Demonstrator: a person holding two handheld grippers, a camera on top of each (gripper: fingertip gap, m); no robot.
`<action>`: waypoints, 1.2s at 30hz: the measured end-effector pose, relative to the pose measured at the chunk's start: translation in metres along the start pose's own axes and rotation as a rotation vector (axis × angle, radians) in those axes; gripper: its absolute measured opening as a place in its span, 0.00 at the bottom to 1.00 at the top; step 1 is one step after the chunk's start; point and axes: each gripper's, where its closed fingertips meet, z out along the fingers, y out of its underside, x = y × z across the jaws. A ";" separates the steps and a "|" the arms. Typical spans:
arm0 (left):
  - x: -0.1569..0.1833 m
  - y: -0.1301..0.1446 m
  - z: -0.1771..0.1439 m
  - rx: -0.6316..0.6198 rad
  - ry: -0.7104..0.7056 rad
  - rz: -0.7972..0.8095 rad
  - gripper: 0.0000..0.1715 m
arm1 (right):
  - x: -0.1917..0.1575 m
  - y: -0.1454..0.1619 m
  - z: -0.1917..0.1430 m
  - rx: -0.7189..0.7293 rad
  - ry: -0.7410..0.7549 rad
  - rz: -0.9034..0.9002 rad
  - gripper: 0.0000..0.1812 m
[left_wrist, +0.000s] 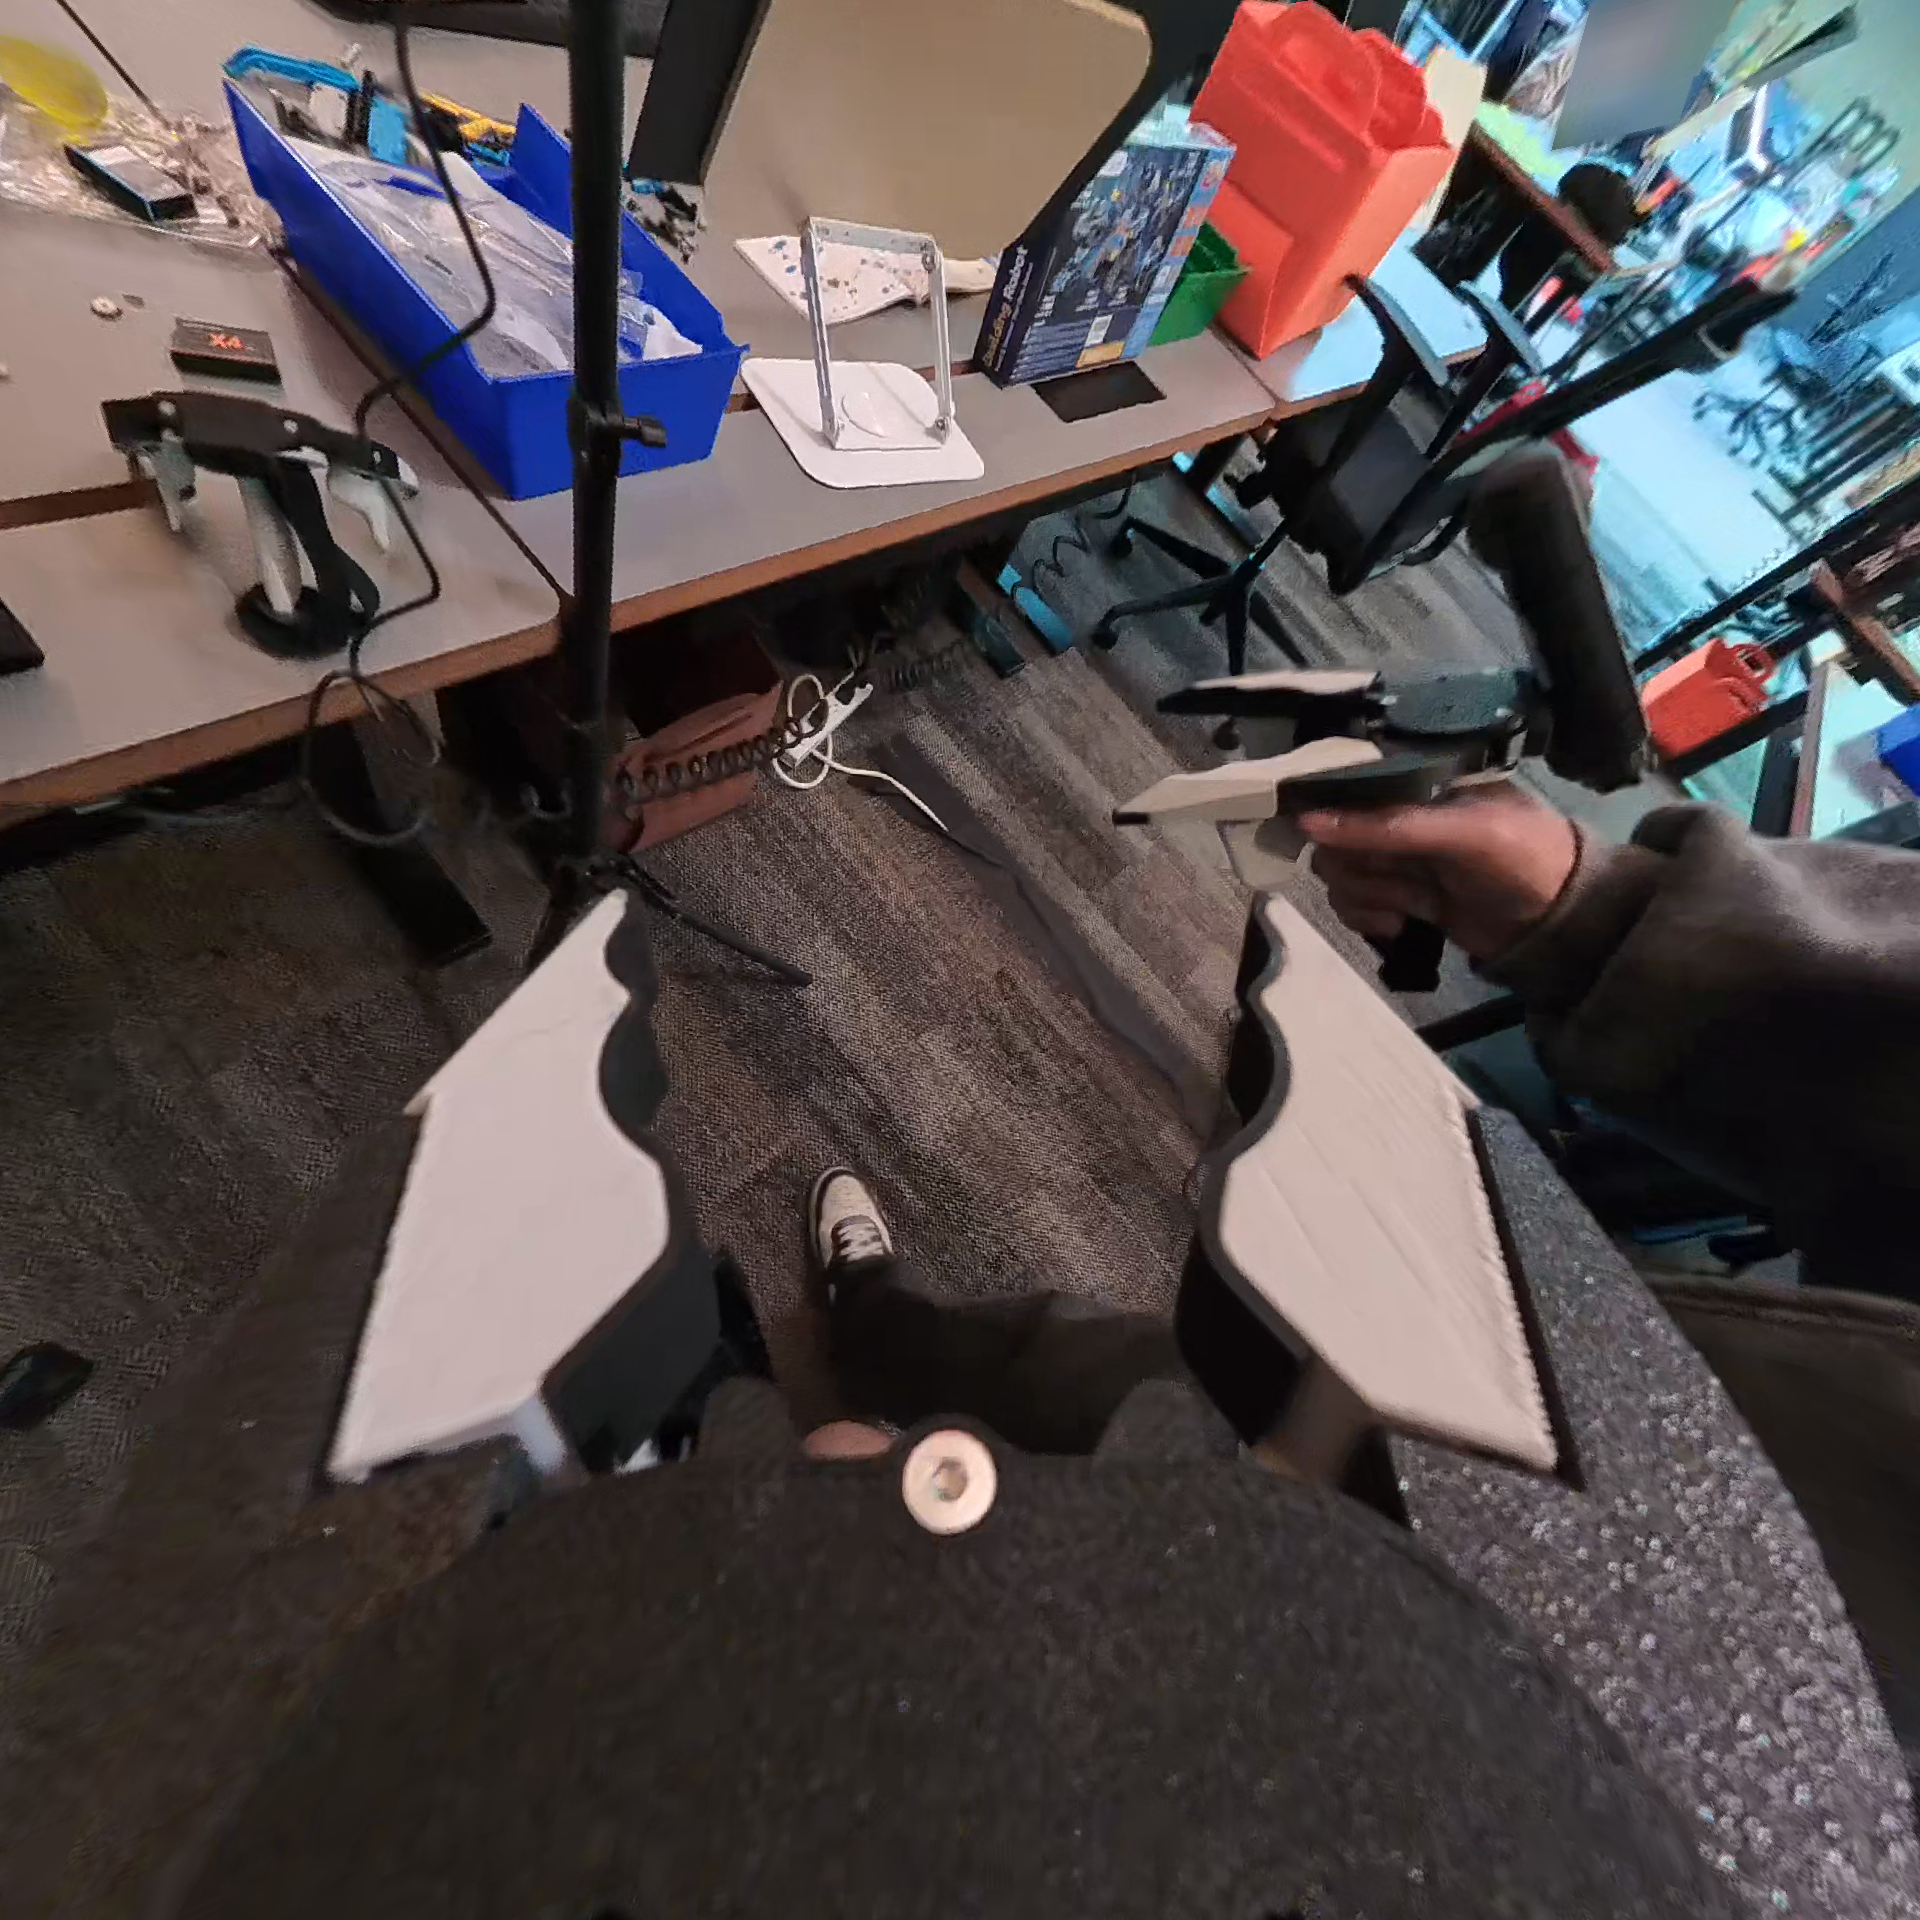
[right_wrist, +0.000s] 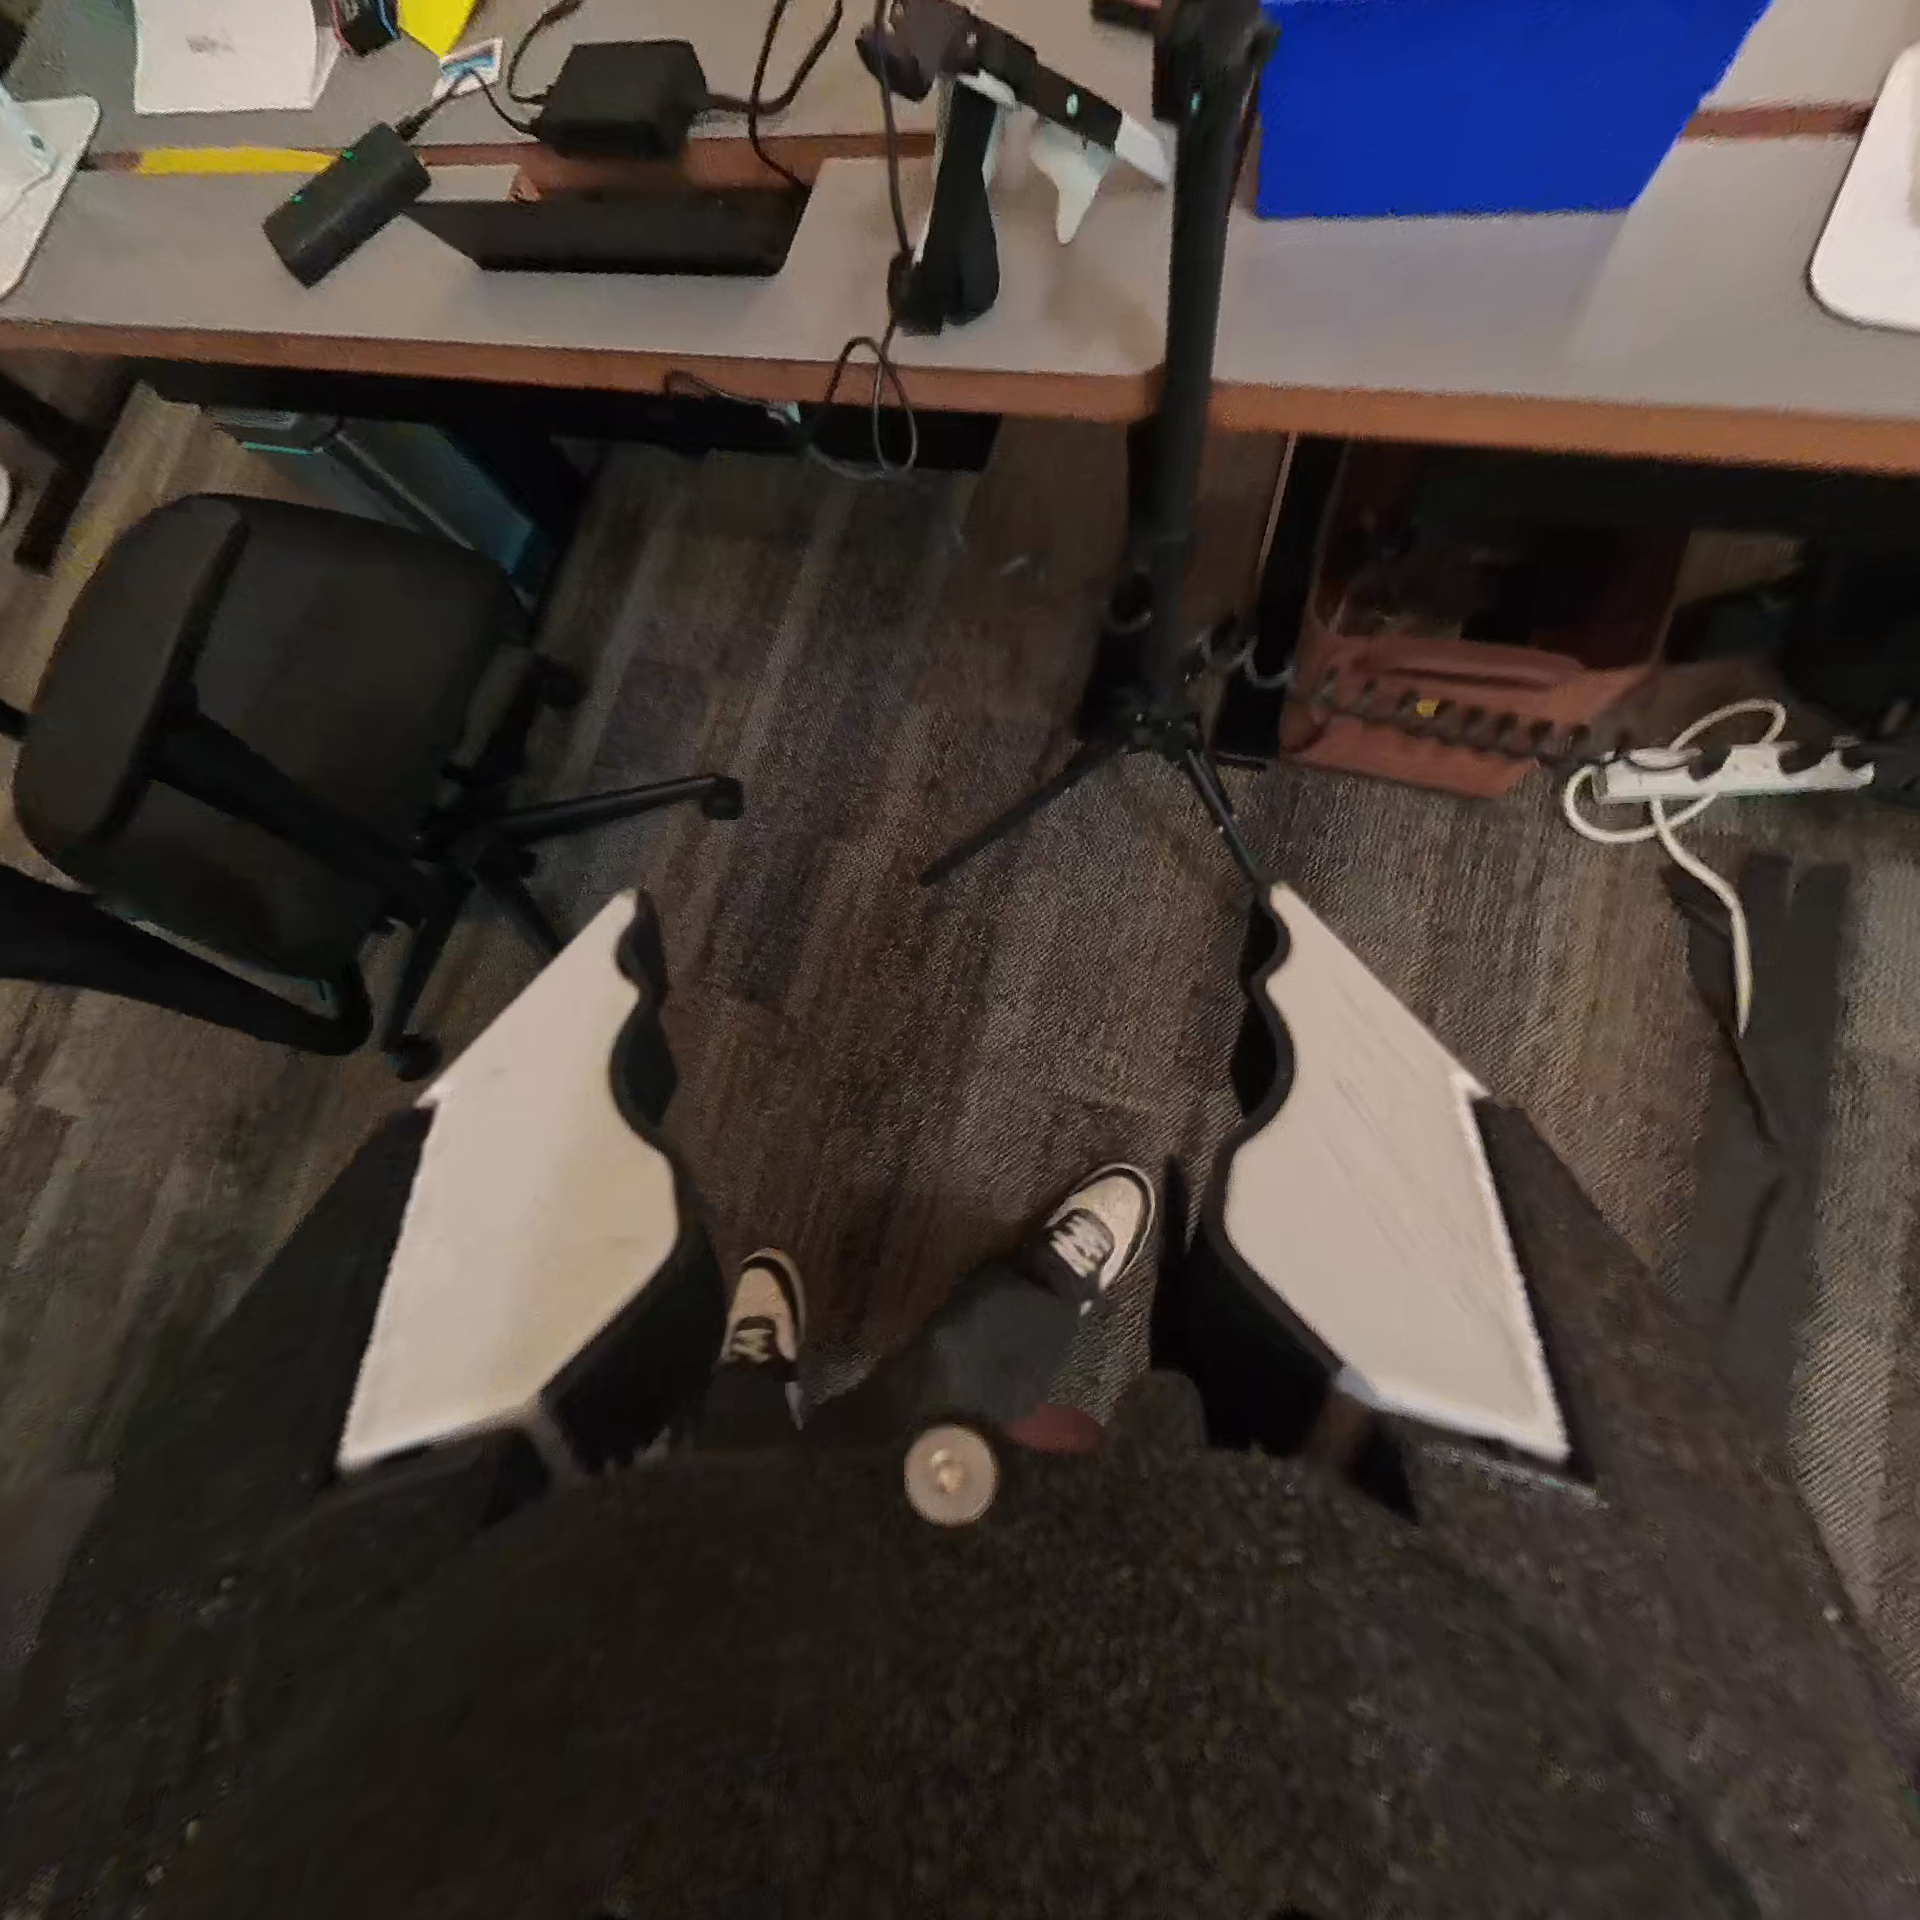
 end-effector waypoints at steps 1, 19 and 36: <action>0.003 0.003 -0.014 0.012 -0.007 -0.001 0.64 | -0.008 0.009 -0.005 0.003 0.014 0.023 0.60; 0.139 -0.223 -0.042 0.364 -0.378 0.147 0.65 | -0.068 0.089 -0.020 0.057 0.086 0.146 0.55; 0.172 -0.252 -0.008 0.355 -0.460 0.110 0.63 | -0.083 0.141 -0.032 -0.032 0.040 0.079 0.55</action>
